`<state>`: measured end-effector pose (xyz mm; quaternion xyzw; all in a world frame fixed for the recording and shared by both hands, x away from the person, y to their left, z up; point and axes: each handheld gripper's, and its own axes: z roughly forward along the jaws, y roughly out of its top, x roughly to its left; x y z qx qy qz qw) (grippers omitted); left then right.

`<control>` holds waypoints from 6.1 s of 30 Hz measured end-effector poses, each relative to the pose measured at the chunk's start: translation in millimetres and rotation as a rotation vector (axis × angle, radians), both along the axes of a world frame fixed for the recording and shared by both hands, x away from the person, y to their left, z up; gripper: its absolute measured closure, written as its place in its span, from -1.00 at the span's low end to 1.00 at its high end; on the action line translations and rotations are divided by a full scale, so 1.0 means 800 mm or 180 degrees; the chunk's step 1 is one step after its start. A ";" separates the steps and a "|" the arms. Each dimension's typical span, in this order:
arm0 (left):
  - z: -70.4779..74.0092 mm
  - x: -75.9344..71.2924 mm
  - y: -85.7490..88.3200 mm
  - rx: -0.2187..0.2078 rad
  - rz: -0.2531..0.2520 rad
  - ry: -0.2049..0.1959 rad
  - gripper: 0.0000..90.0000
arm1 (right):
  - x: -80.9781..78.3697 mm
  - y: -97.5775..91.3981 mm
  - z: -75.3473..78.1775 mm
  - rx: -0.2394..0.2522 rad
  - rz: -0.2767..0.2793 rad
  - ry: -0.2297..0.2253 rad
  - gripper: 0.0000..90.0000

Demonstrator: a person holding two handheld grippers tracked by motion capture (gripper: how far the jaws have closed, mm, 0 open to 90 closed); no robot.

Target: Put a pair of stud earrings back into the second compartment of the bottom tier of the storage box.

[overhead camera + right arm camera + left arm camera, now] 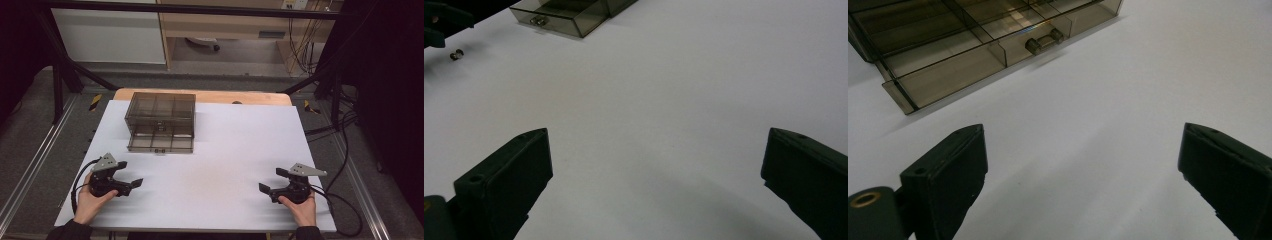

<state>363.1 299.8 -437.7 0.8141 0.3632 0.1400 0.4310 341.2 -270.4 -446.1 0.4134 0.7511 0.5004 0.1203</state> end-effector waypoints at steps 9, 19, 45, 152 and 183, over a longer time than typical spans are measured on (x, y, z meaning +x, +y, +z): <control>0.001 -0.002 0.008 0.0021 0.0022 0.0016 -0.87 | -0.001 0.000 -0.001 -0.0072 0.0017 0.0027 -0.99; 0.006 -0.005 0.029 0.0060 0.0170 0.0066 -0.79 | -0.001 -0.001 -0.002 -0.0107 0.0011 0.0062 -0.99; 0.001 -0.019 0.060 0.0420 0.0308 0.0288 0.15 | 0.000 0.000 -0.004 -0.0151 -0.0002 0.0080 -0.99; 0.075 0.057 -0.073 0.0491 0.0144 0.0098 0.81 | 0.001 0.002 -0.006 -0.0186 0.0050 0.0113 -0.98; 0.046 0.131 -0.108 0.0731 0.0451 0.0140 0.81 | 0.001 0.002 -0.006 -0.0194 0.0054 0.0116 -0.98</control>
